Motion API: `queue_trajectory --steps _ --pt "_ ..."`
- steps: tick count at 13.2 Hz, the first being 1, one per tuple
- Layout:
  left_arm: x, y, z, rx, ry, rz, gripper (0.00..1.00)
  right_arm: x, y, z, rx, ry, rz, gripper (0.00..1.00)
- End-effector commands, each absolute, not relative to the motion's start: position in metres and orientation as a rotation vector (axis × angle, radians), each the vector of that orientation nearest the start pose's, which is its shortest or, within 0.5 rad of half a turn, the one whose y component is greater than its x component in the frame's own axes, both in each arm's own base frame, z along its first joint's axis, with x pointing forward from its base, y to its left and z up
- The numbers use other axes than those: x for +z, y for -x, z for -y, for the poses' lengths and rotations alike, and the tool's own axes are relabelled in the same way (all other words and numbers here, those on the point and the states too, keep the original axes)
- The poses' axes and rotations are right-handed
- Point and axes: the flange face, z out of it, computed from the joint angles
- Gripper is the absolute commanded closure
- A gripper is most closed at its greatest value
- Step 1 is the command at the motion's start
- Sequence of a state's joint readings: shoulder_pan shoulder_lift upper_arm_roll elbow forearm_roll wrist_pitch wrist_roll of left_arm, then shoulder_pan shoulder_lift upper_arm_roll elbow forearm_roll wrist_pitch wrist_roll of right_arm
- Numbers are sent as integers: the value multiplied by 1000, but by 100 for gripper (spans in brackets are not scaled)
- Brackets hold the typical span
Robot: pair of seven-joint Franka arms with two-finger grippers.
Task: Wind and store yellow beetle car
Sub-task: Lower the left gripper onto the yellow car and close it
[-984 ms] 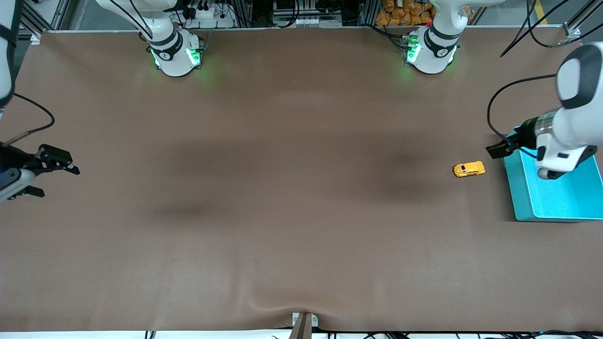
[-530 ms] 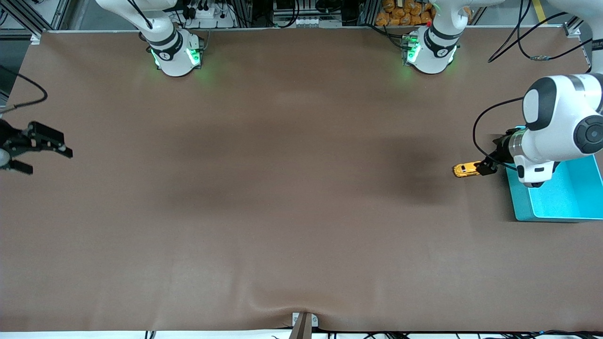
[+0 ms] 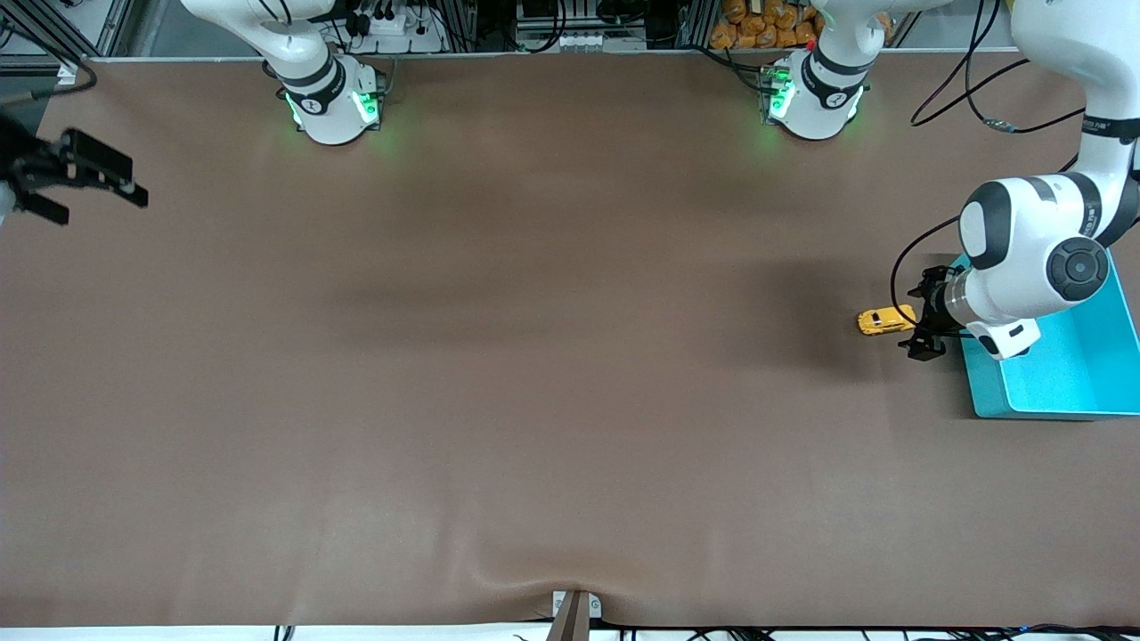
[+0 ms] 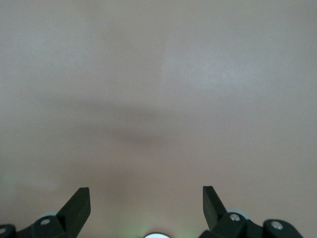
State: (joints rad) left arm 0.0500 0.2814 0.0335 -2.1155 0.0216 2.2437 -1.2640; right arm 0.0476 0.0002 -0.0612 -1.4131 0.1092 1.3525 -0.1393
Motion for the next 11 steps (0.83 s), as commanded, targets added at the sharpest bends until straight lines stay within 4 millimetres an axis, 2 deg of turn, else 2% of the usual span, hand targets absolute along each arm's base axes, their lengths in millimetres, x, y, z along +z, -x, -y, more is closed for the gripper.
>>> queue_trajectory --steps 1,3,5,9,11 --pt "260 -551 -56 148 2326 1932 0 687 -508 -5 84 3042 109 0" --pt "249 -545 -56 147 2326 1934 0 696 -499 -5 68 3045 101 0" --pt "233 -540 -56 135 2332 1939 0 688 -494 -1 99 3074 68 0" --pt "219 -538 -56 125 2335 1942 0 664 -492 -4 63 3118 40 0" --pt "208 -537 -56 111 2340 1950 0 662 -494 0 43 3119 32 0"
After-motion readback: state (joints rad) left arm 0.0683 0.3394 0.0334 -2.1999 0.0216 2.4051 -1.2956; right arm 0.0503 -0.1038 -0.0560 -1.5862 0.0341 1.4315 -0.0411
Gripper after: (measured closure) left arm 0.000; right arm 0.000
